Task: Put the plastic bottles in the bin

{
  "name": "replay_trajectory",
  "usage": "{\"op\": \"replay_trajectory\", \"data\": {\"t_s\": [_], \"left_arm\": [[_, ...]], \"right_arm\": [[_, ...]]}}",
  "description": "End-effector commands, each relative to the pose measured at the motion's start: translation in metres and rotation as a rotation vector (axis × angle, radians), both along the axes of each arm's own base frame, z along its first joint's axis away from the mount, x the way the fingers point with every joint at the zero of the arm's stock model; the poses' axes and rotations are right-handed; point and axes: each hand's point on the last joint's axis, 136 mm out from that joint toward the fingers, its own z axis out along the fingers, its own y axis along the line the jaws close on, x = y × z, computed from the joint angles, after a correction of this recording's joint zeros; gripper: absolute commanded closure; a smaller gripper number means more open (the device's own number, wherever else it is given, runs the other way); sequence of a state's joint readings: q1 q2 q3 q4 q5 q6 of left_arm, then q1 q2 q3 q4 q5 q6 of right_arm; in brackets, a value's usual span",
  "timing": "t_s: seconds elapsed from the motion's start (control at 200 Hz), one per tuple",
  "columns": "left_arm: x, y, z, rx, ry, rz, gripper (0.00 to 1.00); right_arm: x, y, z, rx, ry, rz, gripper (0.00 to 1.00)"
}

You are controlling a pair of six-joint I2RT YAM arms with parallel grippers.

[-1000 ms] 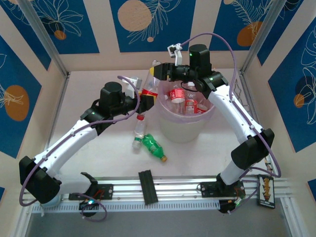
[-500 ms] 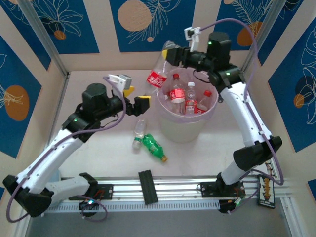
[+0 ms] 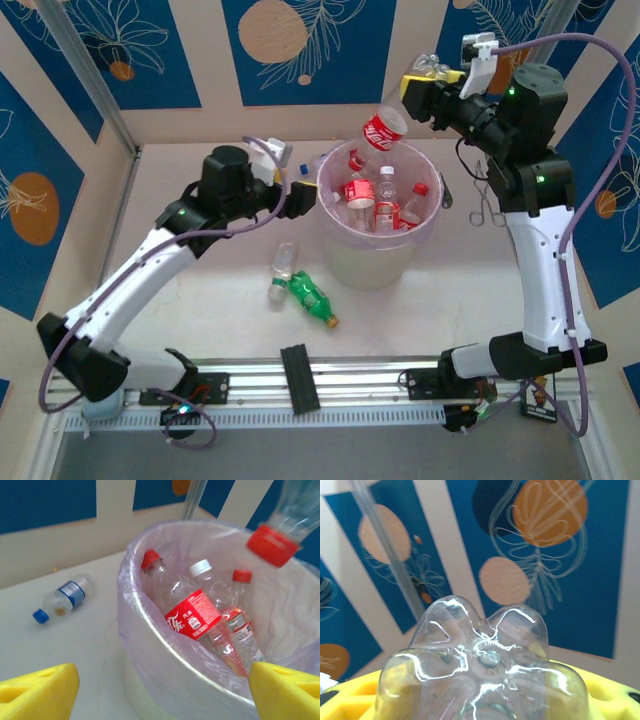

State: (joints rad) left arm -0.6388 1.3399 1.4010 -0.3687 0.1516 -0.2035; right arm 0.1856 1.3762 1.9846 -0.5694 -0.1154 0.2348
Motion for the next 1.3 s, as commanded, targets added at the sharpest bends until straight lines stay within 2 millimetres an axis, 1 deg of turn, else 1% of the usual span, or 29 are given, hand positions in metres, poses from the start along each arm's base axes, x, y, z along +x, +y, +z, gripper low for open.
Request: {"op": "replay_trajectory", "data": {"t_s": [0.0, 0.135, 0.235, 0.355, 0.51, 0.625, 0.86, 1.005, 1.15, 1.295], "left_arm": [[0.000, -0.015, 0.008, 0.004, 0.007, -0.024, 0.13], [0.009, -0.027, -0.003, 0.033, 0.018, -0.022, 0.14], [0.013, -0.032, -0.010, 0.053, 0.028, -0.021, 0.16], [0.017, -0.036, -0.018, 0.063, 0.041, -0.022, 0.17], [0.019, -0.039, -0.025, 0.063, 0.055, -0.022, 0.18], [0.019, -0.041, -0.030, 0.062, 0.070, -0.022, 0.19], [0.018, -0.043, -0.042, 0.065, 0.092, -0.018, 0.20], [0.017, -0.045, -0.044, 0.064, 0.096, -0.019, 0.21], [0.018, -0.046, -0.045, 0.059, 0.098, -0.020, 0.22], [0.018, -0.048, -0.048, 0.060, 0.104, -0.022, 0.22]], "right_arm": [[0.011, -0.025, -0.033, -0.148, 0.086, -0.138, 0.52], [0.015, -0.045, -0.050, -0.245, 0.129, -0.239, 0.55], [0.013, -0.056, -0.056, -0.297, 0.153, -0.291, 0.56], [0.011, -0.059, -0.065, -0.339, 0.193, -0.297, 0.57], [0.017, -0.059, -0.087, -0.417, 0.284, -0.286, 0.56], [0.024, -0.054, -0.108, -0.454, 0.370, -0.259, 0.56], [0.038, -0.035, -0.154, -0.517, 0.503, -0.178, 0.57], [0.042, -0.022, -0.180, -0.538, 0.567, -0.131, 0.57], [0.047, -0.015, -0.210, -0.552, 0.637, -0.103, 0.56], [0.047, -0.004, -0.237, -0.554, 0.690, -0.068, 0.56]]}}
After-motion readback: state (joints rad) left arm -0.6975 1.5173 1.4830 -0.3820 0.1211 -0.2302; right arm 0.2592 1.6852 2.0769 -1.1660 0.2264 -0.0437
